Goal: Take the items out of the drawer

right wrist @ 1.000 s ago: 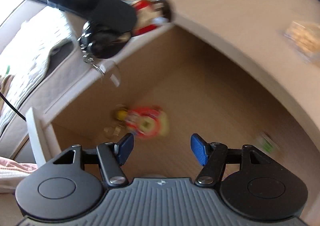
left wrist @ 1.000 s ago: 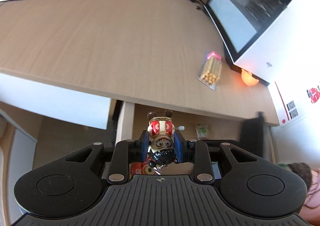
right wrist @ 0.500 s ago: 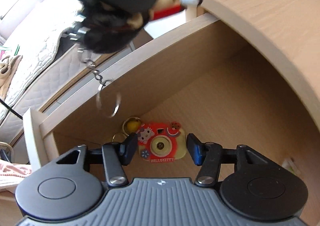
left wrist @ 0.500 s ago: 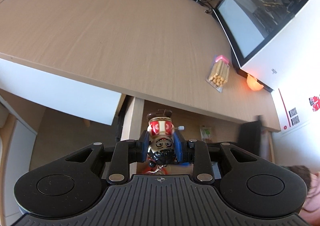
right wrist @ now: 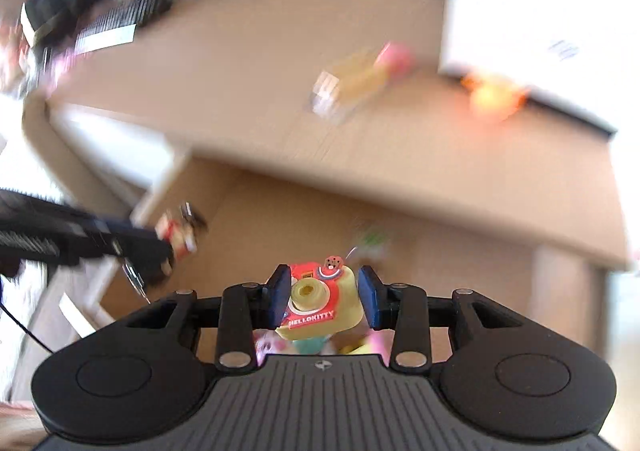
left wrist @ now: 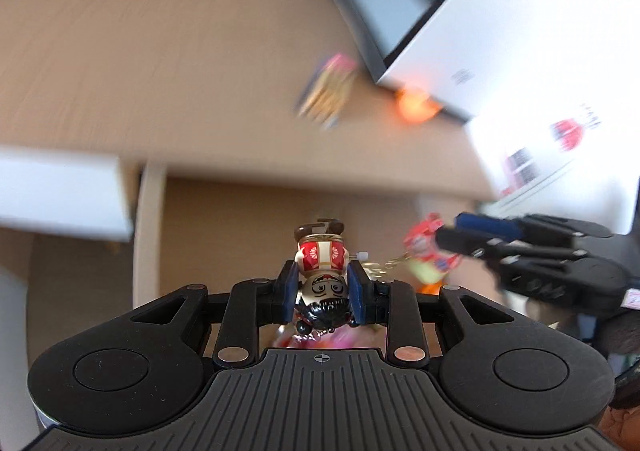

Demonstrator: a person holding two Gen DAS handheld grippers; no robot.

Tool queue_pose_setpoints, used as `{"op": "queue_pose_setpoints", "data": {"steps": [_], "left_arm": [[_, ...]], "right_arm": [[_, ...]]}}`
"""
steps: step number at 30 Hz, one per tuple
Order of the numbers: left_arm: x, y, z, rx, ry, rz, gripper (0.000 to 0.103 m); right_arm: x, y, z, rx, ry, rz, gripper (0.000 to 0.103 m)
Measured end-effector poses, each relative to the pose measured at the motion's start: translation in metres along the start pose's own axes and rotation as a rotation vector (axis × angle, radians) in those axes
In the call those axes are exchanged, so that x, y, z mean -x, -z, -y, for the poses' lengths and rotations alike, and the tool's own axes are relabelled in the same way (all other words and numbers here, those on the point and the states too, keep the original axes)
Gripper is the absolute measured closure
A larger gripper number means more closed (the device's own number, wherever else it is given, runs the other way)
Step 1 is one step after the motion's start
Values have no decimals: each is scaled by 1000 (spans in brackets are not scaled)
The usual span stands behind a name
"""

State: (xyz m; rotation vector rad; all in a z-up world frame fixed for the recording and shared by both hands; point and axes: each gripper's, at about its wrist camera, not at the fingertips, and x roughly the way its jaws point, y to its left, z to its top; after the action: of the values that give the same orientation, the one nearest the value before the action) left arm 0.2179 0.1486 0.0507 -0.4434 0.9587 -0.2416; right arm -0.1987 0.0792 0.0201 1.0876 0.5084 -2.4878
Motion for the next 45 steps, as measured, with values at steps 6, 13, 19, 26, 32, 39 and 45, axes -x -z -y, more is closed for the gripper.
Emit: {"op": "queue_pose_setpoints", "data": {"steps": [6, 13, 19, 26, 32, 39, 45], "left_arm": [[40, -72, 43, -140, 0, 225, 73], [-32, -120, 33, -111, -123, 238, 73], [-96, -127, -1, -70, -195, 137, 73], [-111, -118, -11, -72, -183, 76, 68], [-69, -108, -11, -41, -183, 208, 69], [-18, -64, -3, -6, -150, 233, 69], [-18, -22, 1, 4, -92, 118, 69]], "right_arm": [[95, -82, 48, -55, 129, 292, 103], [89, -131, 81, -130, 202, 369, 101], [42, -120, 100, -156, 203, 236, 101], [-19, -75, 97, -191, 94, -25, 68], [-60, -46, 102, -249, 87, -195, 60], [-105, -24, 97, -217, 185, -362, 53], [-133, -2, 93, -226, 230, -490, 55]]}}
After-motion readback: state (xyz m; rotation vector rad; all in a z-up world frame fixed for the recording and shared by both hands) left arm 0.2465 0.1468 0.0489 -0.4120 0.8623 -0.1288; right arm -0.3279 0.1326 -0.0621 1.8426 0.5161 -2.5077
